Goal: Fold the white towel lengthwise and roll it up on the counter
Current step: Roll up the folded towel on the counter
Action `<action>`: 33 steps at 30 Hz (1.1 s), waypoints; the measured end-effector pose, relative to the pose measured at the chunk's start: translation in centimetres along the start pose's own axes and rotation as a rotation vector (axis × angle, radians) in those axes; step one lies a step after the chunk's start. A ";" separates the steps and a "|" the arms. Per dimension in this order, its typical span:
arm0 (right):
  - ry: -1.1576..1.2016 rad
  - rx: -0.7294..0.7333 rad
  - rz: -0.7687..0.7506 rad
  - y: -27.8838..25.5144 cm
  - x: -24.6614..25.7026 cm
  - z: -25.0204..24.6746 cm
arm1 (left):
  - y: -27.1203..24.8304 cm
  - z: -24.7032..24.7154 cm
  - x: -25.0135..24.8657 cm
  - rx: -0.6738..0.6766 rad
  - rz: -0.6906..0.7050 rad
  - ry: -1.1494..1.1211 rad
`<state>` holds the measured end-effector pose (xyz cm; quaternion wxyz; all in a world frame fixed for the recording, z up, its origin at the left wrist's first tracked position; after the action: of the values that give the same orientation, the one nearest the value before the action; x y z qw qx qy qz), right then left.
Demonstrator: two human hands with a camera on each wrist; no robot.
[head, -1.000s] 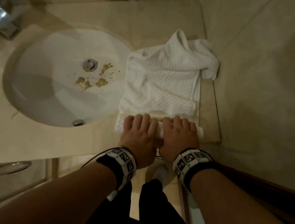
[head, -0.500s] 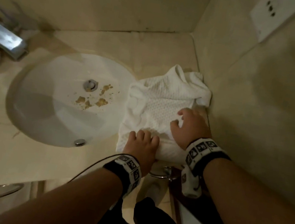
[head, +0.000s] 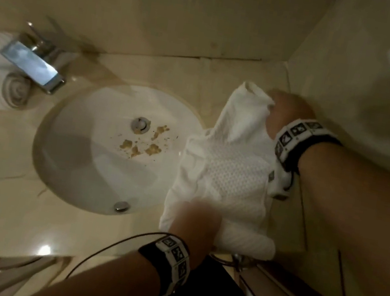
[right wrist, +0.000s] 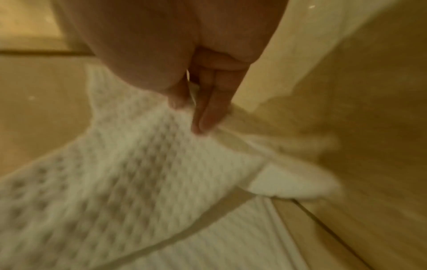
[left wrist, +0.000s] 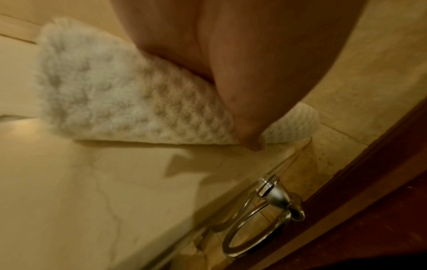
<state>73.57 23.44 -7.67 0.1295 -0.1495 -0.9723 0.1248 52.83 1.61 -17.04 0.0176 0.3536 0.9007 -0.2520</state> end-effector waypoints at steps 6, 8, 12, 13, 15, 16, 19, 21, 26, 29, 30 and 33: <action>0.280 -0.251 -0.222 3.9 4.8 -5.4 | 0.7 -0.5 0.0 0.003 -0.012 0.018; 0.270 -0.172 -0.271 3.2 4.7 -3.7 | 0.9 -0.4 0.1 0.038 -0.028 0.005; 0.187 0.010 -0.255 -3.2 2.7 2.9 | 1.9 -1.1 -0.2 0.111 -0.039 -0.015; 0.152 0.069 -0.269 -5.6 2.1 4.8 | 2.3 -1.4 -0.2 0.117 -0.035 -0.010; 0.131 0.173 -0.283 -10.5 1.3 8.0 | 3.0 -2.1 0.1 0.139 -0.019 0.011; 0.145 0.197 -0.305 -13.0 1.2 9.1 | 3.3 -2.5 0.1 0.168 -0.009 0.032; 0.130 0.159 -0.394 -19.6 0.7 11.5 | 3.7 -2.5 0.3 0.214 0.017 0.094; 0.031 0.189 -0.379 -22.7 -0.5 13.1 | 3.6 -2.3 0.1 0.197 0.025 0.109; -0.183 0.196 -0.311 -24.3 -3.3 16.0 | 3.2 -1.9 -1.5 0.190 -0.057 0.024; -0.212 0.117 -0.221 -23.7 -4.8 16.0 | 3.2 -1.7 -2.8 0.212 -0.161 -0.121; -0.230 0.113 -0.225 -23.6 -5.0 15.9 | 3.3 -1.6 -2.9 0.212 -0.188 -0.164; -0.276 0.166 -0.227 -22.6 -4.9 15.2 | 3.1 -1.5 -3.0 0.116 -0.210 -0.171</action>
<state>67.82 -2.17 -16.59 0.0200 -0.0093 -0.9778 0.2084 57.27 2.36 -16.46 0.0471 0.2349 0.9119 -0.3333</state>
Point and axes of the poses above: each hand's wrist, its own y-axis towards the middle knuckle, its own z-axis out of the palm, x = y × z, the point moved 6 cm from there along y, towards the middle knuckle
